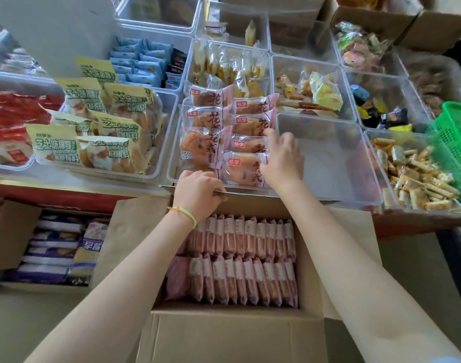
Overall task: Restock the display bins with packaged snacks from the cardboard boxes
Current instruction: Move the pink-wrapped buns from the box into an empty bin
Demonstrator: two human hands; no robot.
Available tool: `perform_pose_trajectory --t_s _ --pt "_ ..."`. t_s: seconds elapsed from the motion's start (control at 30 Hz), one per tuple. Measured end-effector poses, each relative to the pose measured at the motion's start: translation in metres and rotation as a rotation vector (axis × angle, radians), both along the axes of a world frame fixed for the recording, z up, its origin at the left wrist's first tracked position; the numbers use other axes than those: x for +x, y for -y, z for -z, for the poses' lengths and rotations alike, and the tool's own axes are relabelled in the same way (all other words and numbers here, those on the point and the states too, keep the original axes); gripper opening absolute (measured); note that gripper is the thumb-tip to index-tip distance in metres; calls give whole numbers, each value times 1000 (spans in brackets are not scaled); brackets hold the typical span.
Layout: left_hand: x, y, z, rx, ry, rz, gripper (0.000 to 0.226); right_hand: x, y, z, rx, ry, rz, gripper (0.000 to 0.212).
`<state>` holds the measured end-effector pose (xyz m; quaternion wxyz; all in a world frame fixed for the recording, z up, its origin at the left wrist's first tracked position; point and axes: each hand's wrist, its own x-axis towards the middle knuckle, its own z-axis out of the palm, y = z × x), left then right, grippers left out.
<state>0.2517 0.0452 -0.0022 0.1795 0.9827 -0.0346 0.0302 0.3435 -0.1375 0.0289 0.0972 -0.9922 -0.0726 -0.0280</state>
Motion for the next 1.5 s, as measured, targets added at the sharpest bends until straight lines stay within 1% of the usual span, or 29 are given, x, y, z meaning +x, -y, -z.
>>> perform_pose_trajectory --t_s 0.03,0.07,0.1,0.2,0.27,0.33,0.4,0.47,0.5,0.53,0.57,0.6,0.63,0.67,0.7,0.8,0.83,0.9,0.97,1.0,1.07,1.13,1.2,1.3,1.33,1.4,1.43,1.47,1.5 --pt "2 0 0 5 8 1 13 -2 -6 -2 -19 51 -107 47" --pt "3 -1 0 10 12 4 15 -2 -12 -4 -4 15 -188 37" --pt "5 -1 -1 17 12 9 18 -3 -18 -3 10 -81 -236 32" --pt "8 -2 -2 42 -4 26 22 1 -27 6 -119 -405 -249 37" --pt "8 -3 -1 41 8 29 23 3 -26 4 -116 -482 -207 36" --pt "11 -3 0 35 21 36 23 -1 -23 -5 0 -427 -159 35" --pt "15 -6 0 61 13 50 24 -16 -19 -16 141 -201 -146 30" --pt "19 -6 -1 102 30 62 23 -46 -16 -24 350 67 -156 22" --pt "18 -6 0 117 88 51 18 -63 -13 -26 450 172 -163 19" --pt "15 -7 0 110 183 9 16 -81 -11 -24 516 227 -165 18" --pt "9 -7 0 77 292 -67 19 -98 -8 -19 554 232 -162 17" --pt "1 -10 1 32 384 -147 23 -112 -6 -10 573 184 -153 17" --pt "-10 -14 4 -16 438 -217 24 -124 -4 4 572 91 -134 17" --pt "-22 -19 9 -61 445 -274 25 -135 -4 18 558 -28 -99 18" --pt "-35 -25 15 -107 419 -322 27 -143 -5 34 542 -164 -51 18" --pt "-70 -38 48 -210 236 -443 46 -161 -15 75 493 -552 60 19" --pt "-80 -42 59 -222 176 -470 50 -163 -19 86 454 -636 70 19" --pt "-96 -51 81 -150 38 -459 58 -164 -30 107 367 -730 82 19" --pt "-108 -61 97 -63 -136 -386 67 -162 -44 124 324 -766 71 29" --pt "-112 -65 105 -83 -217 -365 71 -160 -51 132 324 -794 72 35" --pt "-116 -68 115 -261 -305 -384 79 -155 -69 145 333 -850 100 45" --pt "-117 -69 121 -501 -305 -448 80 -149 -86 159 328 -885 141 49" --pt "-118 -70 124 -657 -315 -501 80 -142 -104 171 358 -903 199 52" --pt "-122 -73 128 -762 -302 -522 75 -138 -135 185 552 -903 395 55" --pt "-123 -73 130 -802 -296 -529 71 -137 -145 190 593 -888 449 61" --pt "-124 -75 137 -879 -292 -546 64 -141 -162 191 613 -905 475 86" --pt "-125 -76 140 -907 -295 -547 62 -142 -167 193 605 -914 452 97" --pt "-125 -77 143 -928 -300 -544 61 -144 -172 193 621 -923 447 98" --pt "-124 -78 145 -944 -301 -541 60 -144 -176 196 625 -913 443 91"
